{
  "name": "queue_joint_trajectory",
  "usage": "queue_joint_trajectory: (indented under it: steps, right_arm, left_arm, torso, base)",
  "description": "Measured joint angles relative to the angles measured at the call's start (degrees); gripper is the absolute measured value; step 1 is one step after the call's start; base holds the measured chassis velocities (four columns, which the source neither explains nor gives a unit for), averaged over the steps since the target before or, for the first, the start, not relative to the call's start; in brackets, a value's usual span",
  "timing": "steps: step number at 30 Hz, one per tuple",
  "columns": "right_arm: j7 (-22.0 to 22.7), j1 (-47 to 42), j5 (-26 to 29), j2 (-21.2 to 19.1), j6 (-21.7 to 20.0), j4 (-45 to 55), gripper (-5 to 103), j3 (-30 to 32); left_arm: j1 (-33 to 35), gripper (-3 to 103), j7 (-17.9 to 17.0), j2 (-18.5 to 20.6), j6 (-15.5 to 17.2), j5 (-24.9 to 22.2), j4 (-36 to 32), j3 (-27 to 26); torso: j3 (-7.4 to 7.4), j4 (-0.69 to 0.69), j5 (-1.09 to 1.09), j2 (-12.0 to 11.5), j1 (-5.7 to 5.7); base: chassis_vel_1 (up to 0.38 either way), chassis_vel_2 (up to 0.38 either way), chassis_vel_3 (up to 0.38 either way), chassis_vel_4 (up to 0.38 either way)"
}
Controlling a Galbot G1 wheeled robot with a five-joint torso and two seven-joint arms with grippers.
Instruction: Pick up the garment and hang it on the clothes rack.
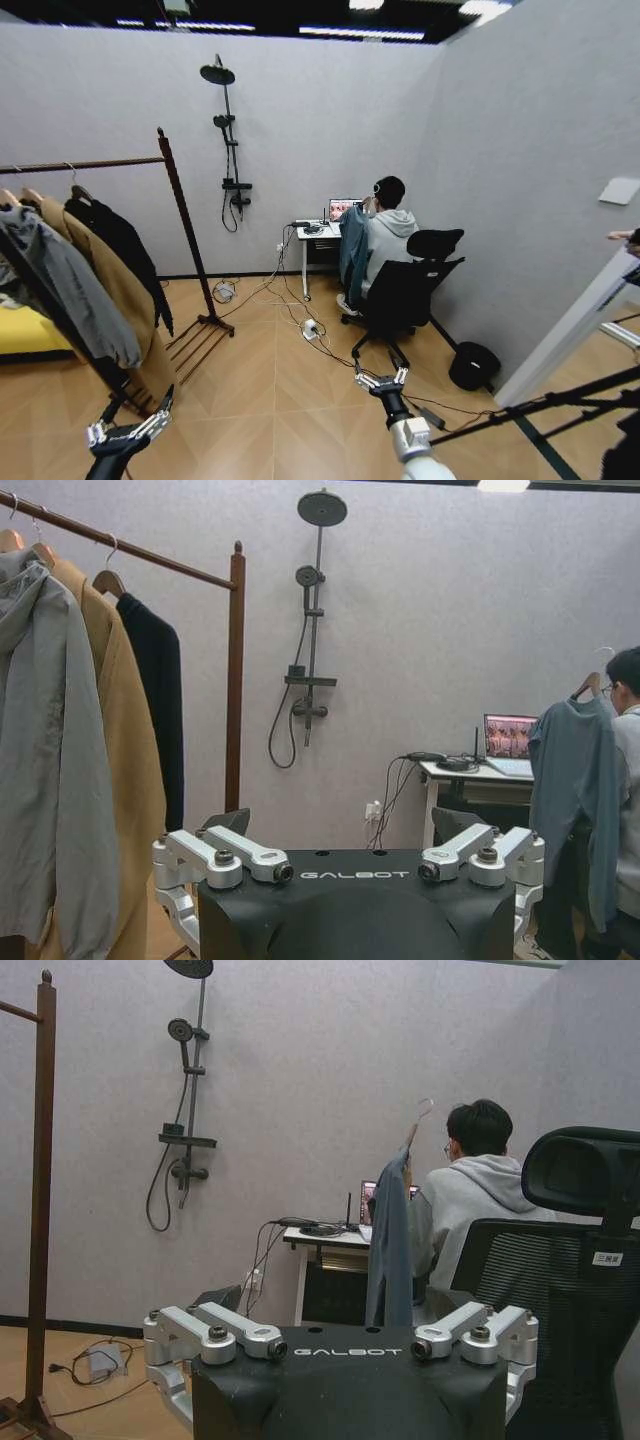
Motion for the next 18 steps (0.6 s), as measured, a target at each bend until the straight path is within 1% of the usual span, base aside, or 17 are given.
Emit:
queue_joint_trajectory:
  steps: [18]
  right_arm:
    - [0.0, 0.1, 0.0, 0.0, 0.6, -0.5, 100, 0.1]
  left_arm:
    - [0.0, 100, 0.0, 0.0, 0.0, 0.0, 0.0, 0.0]
  torso:
    - [0.0, 0.01, 0.0, 0.0, 0.0]
  base:
    - [0.075, -0.075, -0.066, 0.07]
